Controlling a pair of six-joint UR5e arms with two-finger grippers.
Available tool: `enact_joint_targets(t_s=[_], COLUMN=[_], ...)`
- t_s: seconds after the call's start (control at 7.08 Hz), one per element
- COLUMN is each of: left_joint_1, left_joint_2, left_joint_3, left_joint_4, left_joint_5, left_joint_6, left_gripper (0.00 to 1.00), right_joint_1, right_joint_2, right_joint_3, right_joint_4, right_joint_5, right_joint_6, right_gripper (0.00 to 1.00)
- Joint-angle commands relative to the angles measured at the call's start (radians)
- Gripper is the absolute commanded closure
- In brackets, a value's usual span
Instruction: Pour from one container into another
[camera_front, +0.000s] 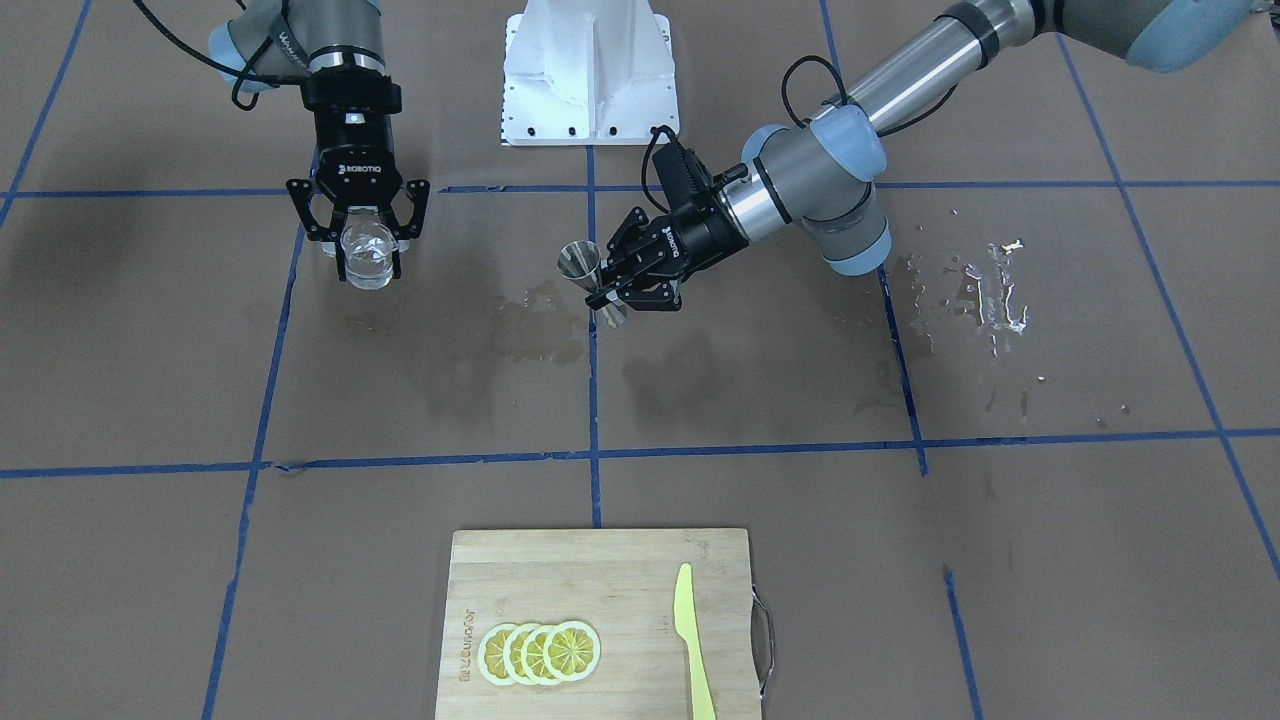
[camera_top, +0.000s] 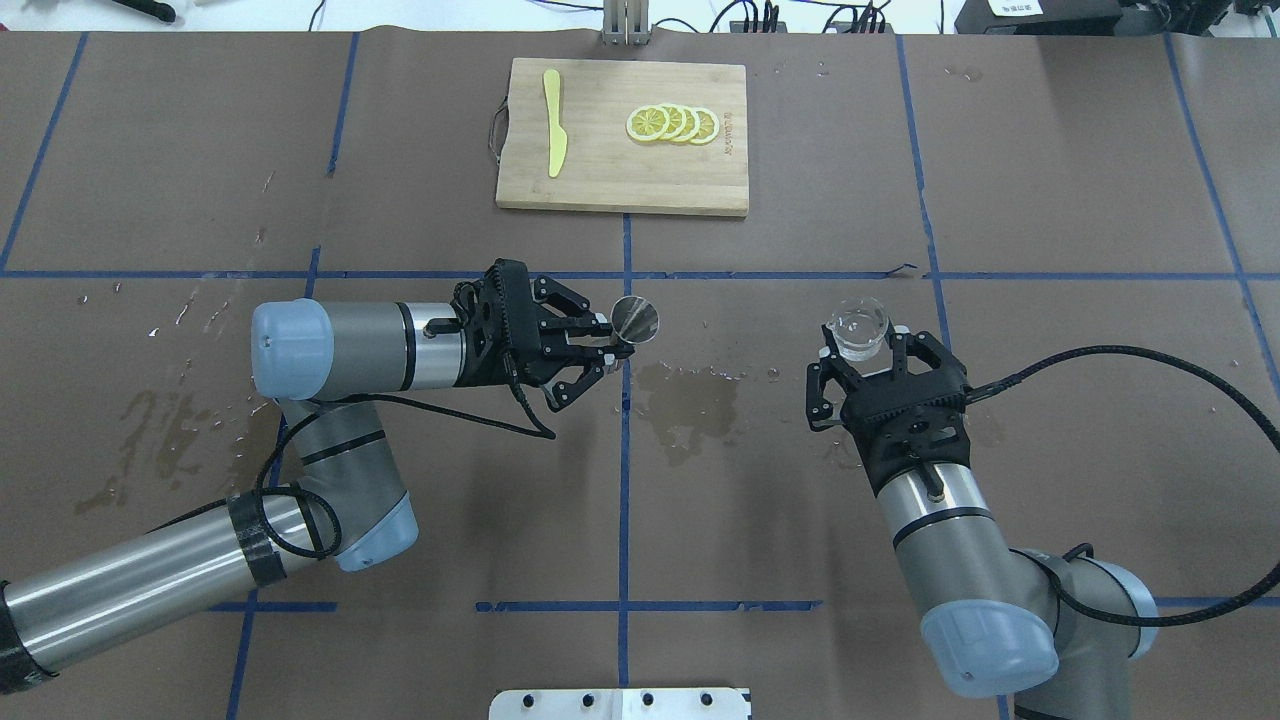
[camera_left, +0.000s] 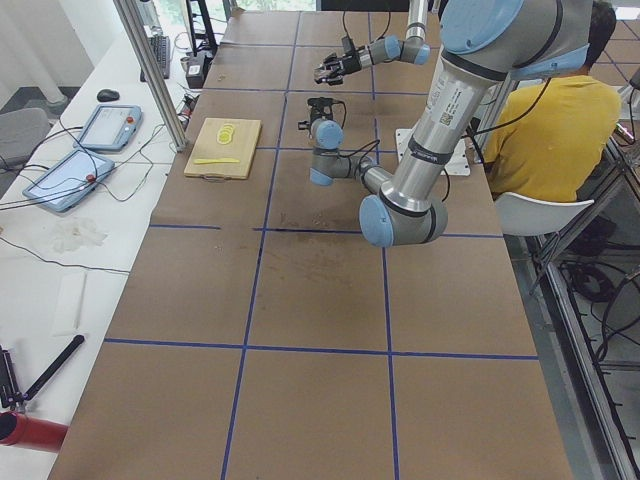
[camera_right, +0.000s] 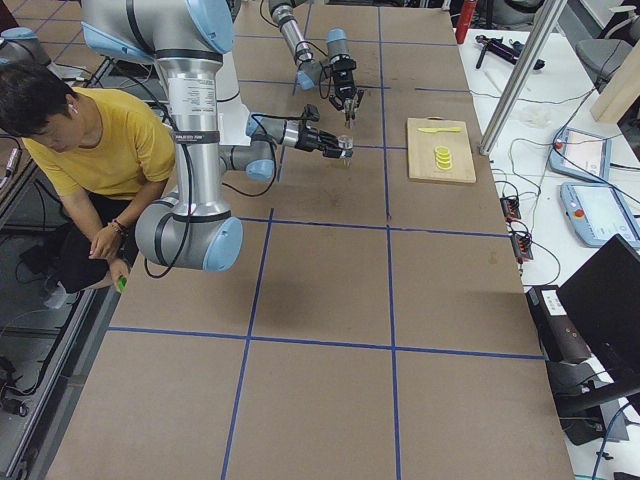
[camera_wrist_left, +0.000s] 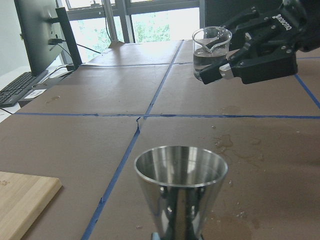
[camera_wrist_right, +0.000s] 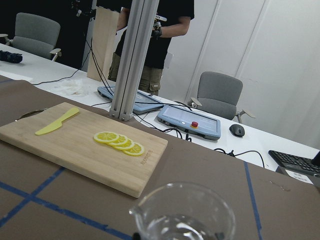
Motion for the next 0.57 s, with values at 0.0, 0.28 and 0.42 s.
enact_joint_targets(t_s=[0.0,0.28,0.42], left_joint_1=[0.001,0.002,0.004], left_joint_2=[0.000,0.002,0.002], left_joint_3=[0.000,0.000,0.000], left_joint_4=[0.000,0.000,0.000], left_joint_5=[0.000,0.000,0.000], left_joint_6=[0.000,0.000,0.000], left_gripper=[1.00,1.00,1.00], right_joint_1=[-0.002,-0.001,-0.004], right_joint_2=[0.113,0.260,0.275], right_joint_3=[-0.002,0.001,0.001], right_joint_4=[-0.078,-0.301,-0.324], right_joint_5=[0.011,0.012,0.012], right_joint_6=[-0.079,-0.079,-0.081], right_gripper=[1.00,1.00,1.00])
